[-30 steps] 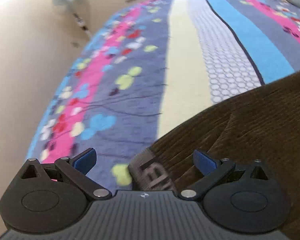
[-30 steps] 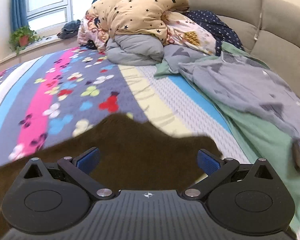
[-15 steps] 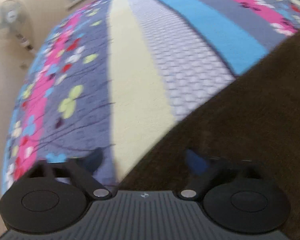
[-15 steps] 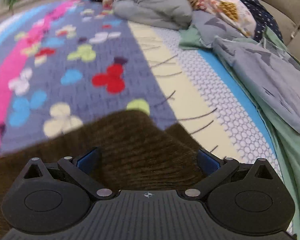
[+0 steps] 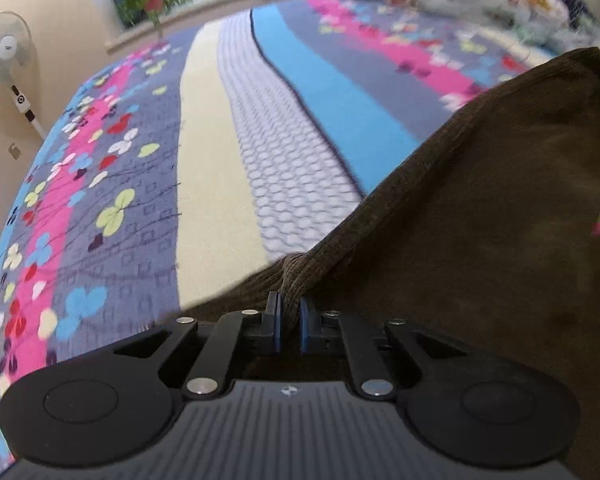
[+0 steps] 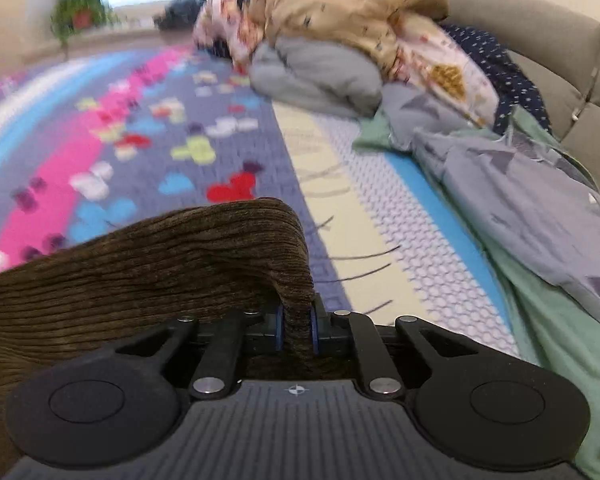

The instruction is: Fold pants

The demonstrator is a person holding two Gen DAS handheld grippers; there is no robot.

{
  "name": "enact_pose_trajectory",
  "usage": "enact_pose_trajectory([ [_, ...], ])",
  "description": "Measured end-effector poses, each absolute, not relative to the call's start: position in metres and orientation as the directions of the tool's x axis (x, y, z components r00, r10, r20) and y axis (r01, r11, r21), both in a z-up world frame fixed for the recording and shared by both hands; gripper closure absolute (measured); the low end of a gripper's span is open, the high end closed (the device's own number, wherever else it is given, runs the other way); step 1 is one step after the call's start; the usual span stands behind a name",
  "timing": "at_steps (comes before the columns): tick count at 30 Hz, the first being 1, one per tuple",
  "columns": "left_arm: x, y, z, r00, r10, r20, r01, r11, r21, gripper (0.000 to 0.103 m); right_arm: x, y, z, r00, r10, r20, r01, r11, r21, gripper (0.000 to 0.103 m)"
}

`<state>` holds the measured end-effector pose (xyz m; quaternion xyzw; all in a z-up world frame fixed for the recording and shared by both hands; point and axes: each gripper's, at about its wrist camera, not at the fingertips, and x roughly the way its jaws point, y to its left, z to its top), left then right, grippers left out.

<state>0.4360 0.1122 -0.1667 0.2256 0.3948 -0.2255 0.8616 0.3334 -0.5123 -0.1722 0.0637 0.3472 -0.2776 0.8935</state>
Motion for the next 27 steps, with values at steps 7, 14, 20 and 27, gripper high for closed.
enact_pose_trajectory([
  [7,0.286,0.139,-0.164,0.504,-0.279,-0.817,0.549,0.834,0.054,0.094,0.123,-0.498,-0.126,0.674,-0.366,-0.641,0.58,0.8,0.152,0.09],
  [14,0.202,0.184,-0.197,0.446,-0.204,-0.871,0.293,0.953,-0.073,0.073,-0.052,-0.478,-0.215,0.327,-0.415,-0.849,0.784,0.62,-0.001,0.035],
  [20,0.158,0.167,-0.13,0.62,-0.182,-0.763,0.211,0.976,-0.061,0.0,-0.077,-0.458,-0.174,0.506,-0.421,-0.753,0.765,0.621,0.168,0.013],
  [27,0.1,0.109,-0.088,0.659,-0.196,-0.726,0.239,0.97,-0.045,0.0,-0.1,-0.437,-0.142,0.629,-0.397,-0.669,0.695,0.672,0.254,0.009],
])
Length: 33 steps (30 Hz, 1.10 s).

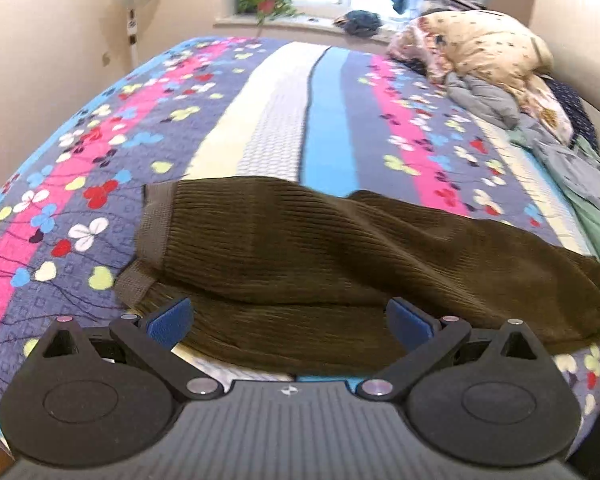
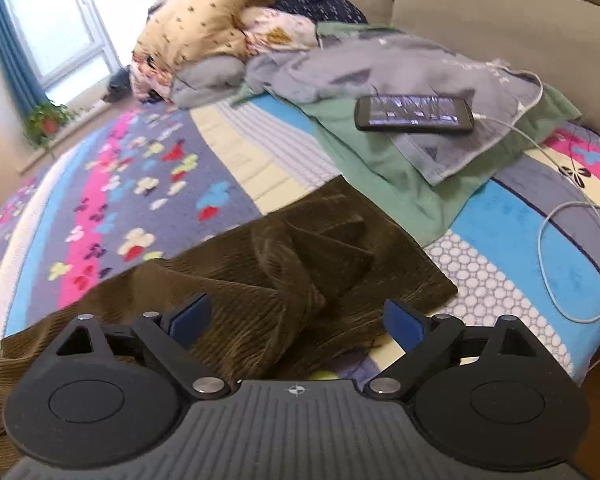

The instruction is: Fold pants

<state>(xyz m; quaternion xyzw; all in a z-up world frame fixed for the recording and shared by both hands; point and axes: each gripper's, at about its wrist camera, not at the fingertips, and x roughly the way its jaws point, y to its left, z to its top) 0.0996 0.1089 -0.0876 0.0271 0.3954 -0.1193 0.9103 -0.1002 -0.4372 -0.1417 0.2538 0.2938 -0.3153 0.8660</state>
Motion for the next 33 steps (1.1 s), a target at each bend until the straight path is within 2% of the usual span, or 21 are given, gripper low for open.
enact_pose_trajectory([
  [10,0.035,0.046,-0.068,0.652,-0.262,-0.711,0.341,0.939,-0.034,0.0,-0.138,-0.43,-0.158,0.684,-0.353,-0.639,0.68,0.625,0.383,0.007],
  [16,0.039,0.01,-0.058,0.651,-0.253,-0.715,0.372,0.928,0.01,0.0,-0.117,-0.452,-0.174,0.678,-0.372,-0.635,0.705,0.575,0.416,0.007],
  [20,0.046,-0.011,-0.052,0.638,-0.259,-0.725,0.376,0.926,0.001,0.0,-0.087,-0.479,-0.181,0.678,-0.394,-0.62,0.717,0.537,0.444,0.002],
  [23,0.049,-0.026,-0.051,0.629,-0.256,-0.734,0.397,0.918,0.02,0.0,-0.054,-0.502,-0.19,0.652,-0.403,-0.642,0.743,0.509,0.435,0.001],
  [26,0.051,-0.037,-0.052,0.621,-0.255,-0.741,0.419,0.907,0.04,0.0,-0.017,-0.521,-0.211,0.616,-0.329,-0.716,0.754,0.512,0.413,0.002],
  [27,0.052,-0.04,-0.052,0.62,-0.252,-0.743,0.424,0.904,0.048,0.0,-0.011,-0.524,-0.219,0.605,-0.309,-0.734,0.754,0.517,0.405,0.01],
  [28,0.053,-0.042,-0.052,0.622,-0.252,-0.741,0.429,0.902,0.053,0.0,-0.011,-0.525,-0.224,0.593,-0.308,-0.744,0.765,0.503,0.401,0.068],
  [29,0.053,-0.041,-0.053,0.624,-0.253,-0.739,0.433,0.9,0.058,0.0,-0.016,-0.528,-0.228,0.568,-0.303,-0.765,0.791,0.457,0.406,0.095],
  [33,0.064,-0.043,-0.062,0.61,-0.236,-0.756,0.425,0.903,0.061,0.0,-0.055,-0.533,-0.224,0.556,-0.347,-0.755,0.829,0.296,0.474,0.095],
])
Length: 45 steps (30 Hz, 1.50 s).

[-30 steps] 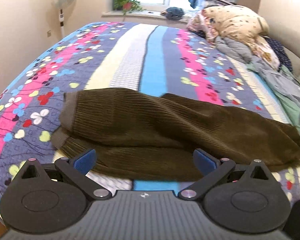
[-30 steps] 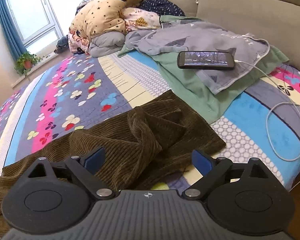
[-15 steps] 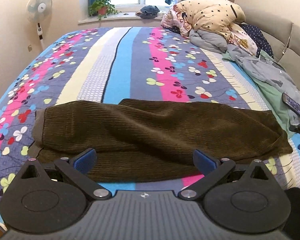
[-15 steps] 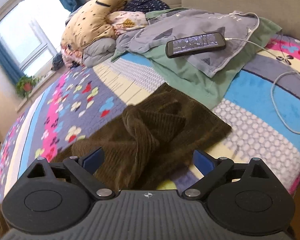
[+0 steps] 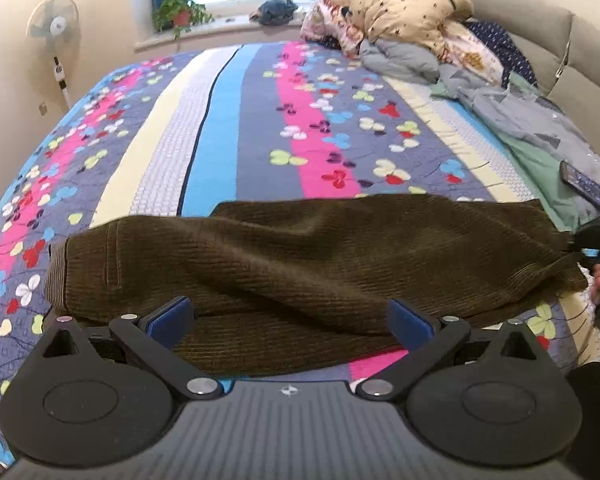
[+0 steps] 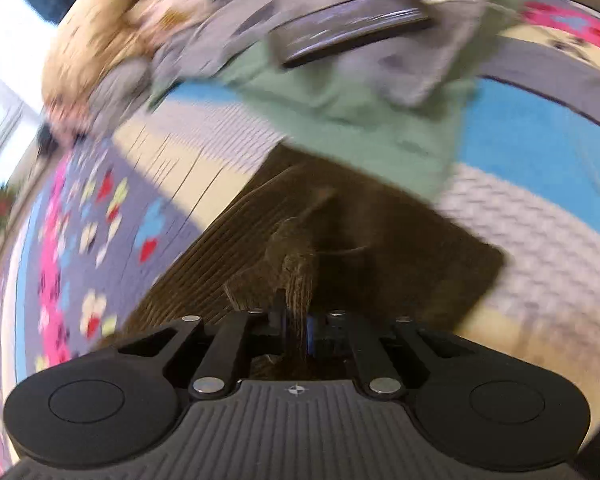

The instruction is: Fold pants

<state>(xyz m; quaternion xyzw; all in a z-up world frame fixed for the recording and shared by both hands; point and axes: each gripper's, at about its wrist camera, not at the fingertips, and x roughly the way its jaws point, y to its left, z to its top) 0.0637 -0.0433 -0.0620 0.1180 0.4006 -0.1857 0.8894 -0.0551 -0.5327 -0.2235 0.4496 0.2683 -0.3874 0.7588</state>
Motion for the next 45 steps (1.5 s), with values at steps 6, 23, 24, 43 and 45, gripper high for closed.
enact_pose_trajectory([
  [6,0.072,-0.054,-0.061,0.607,-0.241,-0.757,0.44,0.896,0.067,0.0,-0.021,-0.555,-0.188,0.706,-0.246,-0.664,0.707,0.291,0.644,0.095],
  [23,0.08,-0.085,-0.085,0.582,-0.196,-0.789,0.473,0.871,0.132,0.0,-0.097,-0.572,-0.286,0.689,-0.318,-0.651,0.722,0.225,0.654,0.096],
  [24,0.081,-0.085,-0.086,0.58,-0.194,-0.791,0.47,0.873,0.131,0.0,-0.092,-0.569,-0.279,0.69,-0.332,-0.643,0.722,0.254,0.644,0.096],
  [43,0.07,-0.081,-0.085,0.599,-0.194,-0.777,0.46,0.877,0.137,0.0,-0.141,-0.567,-0.288,0.69,-0.318,-0.65,0.719,0.192,0.668,0.097],
  [45,0.071,-0.08,-0.083,0.605,-0.189,-0.773,0.449,0.883,0.135,0.0,-0.14,-0.568,-0.28,0.691,-0.327,-0.644,0.716,0.191,0.671,0.097],
])
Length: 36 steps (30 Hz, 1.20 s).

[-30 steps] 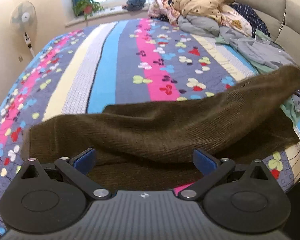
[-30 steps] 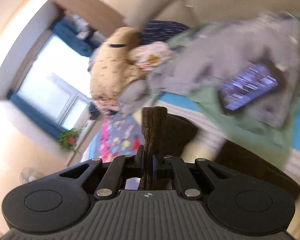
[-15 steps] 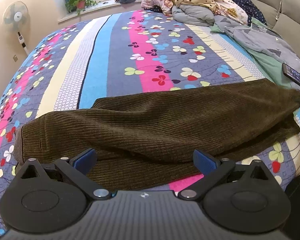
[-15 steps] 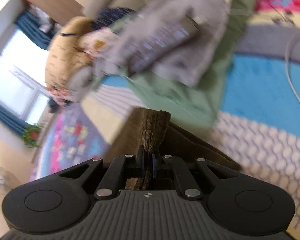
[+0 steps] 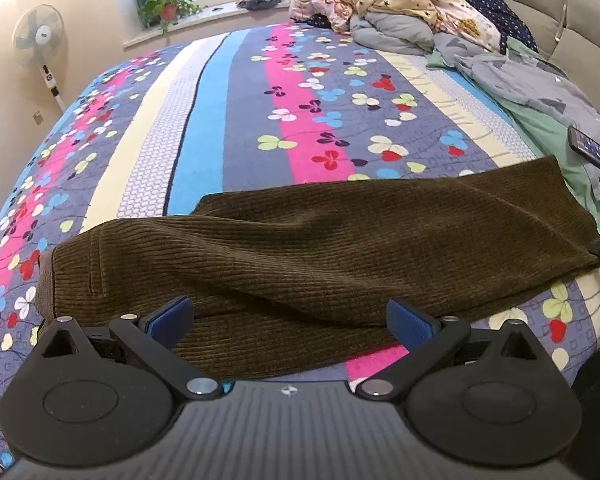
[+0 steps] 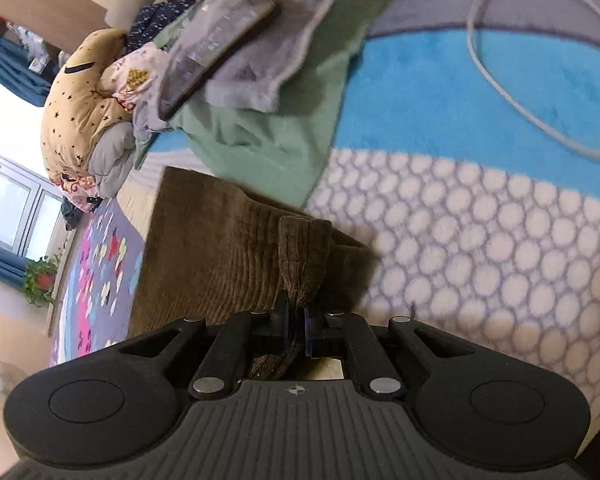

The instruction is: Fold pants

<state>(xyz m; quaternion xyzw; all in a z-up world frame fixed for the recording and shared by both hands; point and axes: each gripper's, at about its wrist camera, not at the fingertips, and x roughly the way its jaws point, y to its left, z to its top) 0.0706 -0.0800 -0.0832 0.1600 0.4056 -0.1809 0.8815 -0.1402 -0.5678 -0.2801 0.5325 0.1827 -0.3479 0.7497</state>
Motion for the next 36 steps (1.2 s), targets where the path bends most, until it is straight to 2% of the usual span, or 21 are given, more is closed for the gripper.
enact_pose_trajectory([
  [3,0.074,-0.078,-0.083,0.61,-0.18,-0.772,0.418,0.9,0.121,0.0,-0.144,-0.567,-0.27,0.698,-0.339,-0.631,0.708,0.192,0.68,0.097],
  [7,0.082,-0.066,-0.086,0.613,-0.159,-0.774,0.355,0.931,0.09,0.0,-0.135,-0.566,-0.289,0.665,-0.3,-0.684,0.746,0.228,0.625,0.097],
  [9,0.087,-0.05,-0.088,0.621,-0.126,-0.773,0.3,0.95,0.086,0.0,-0.134,-0.563,-0.279,0.669,-0.305,-0.678,0.743,0.276,0.609,0.09],
  [10,0.091,-0.038,-0.09,0.63,-0.113,-0.768,0.262,0.962,0.074,0.0,-0.134,-0.561,-0.273,0.667,-0.303,-0.68,0.745,0.291,0.601,0.072],
  [11,0.094,-0.025,-0.091,0.638,-0.102,-0.764,0.222,0.974,0.055,0.0,-0.136,-0.559,-0.266,0.653,-0.31,-0.691,0.757,0.294,0.584,0.034],
  [12,0.1,-0.013,-0.093,0.642,-0.089,-0.762,0.18,0.983,0.037,0.0,-0.139,-0.556,-0.259,0.633,-0.327,-0.702,0.774,0.29,0.563,0.018],
  [13,0.106,0.0,-0.095,0.644,-0.073,-0.762,0.135,0.991,0.02,0.0,-0.144,-0.552,-0.252,0.631,-0.348,-0.694,0.776,0.296,0.557,0.011],
  [18,0.141,0.075,-0.107,0.663,-0.002,-0.749,-0.089,0.993,-0.081,0.0,-0.165,-0.526,-0.229,0.607,-0.343,-0.717,0.792,0.346,0.504,0.012],
  [22,0.171,0.123,-0.126,0.651,-0.049,-0.757,-0.218,0.944,-0.249,0.001,-0.173,-0.49,-0.211,0.597,-0.316,-0.737,0.786,0.414,0.459,0.012],
  [26,0.201,0.151,-0.155,0.631,-0.117,-0.767,-0.27,0.894,-0.358,0.025,-0.163,-0.454,-0.193,0.596,-0.256,-0.761,0.752,0.511,0.417,0.012],
  [30,0.219,0.163,-0.185,0.612,-0.184,-0.77,-0.303,0.844,-0.442,0.027,-0.144,-0.426,-0.171,0.59,-0.253,-0.767,0.725,0.583,0.365,0.012],
  [35,0.241,0.178,-0.221,0.591,-0.215,-0.778,-0.357,0.795,-0.49,0.029,-0.122,-0.402,-0.143,0.593,-0.253,-0.765,0.683,0.662,0.31,0.012],
  [36,0.243,0.181,-0.222,0.606,-0.215,-0.766,-0.361,0.784,-0.505,0.033,-0.117,-0.398,-0.139,0.591,-0.254,-0.766,0.676,0.674,0.298,0.012],
])
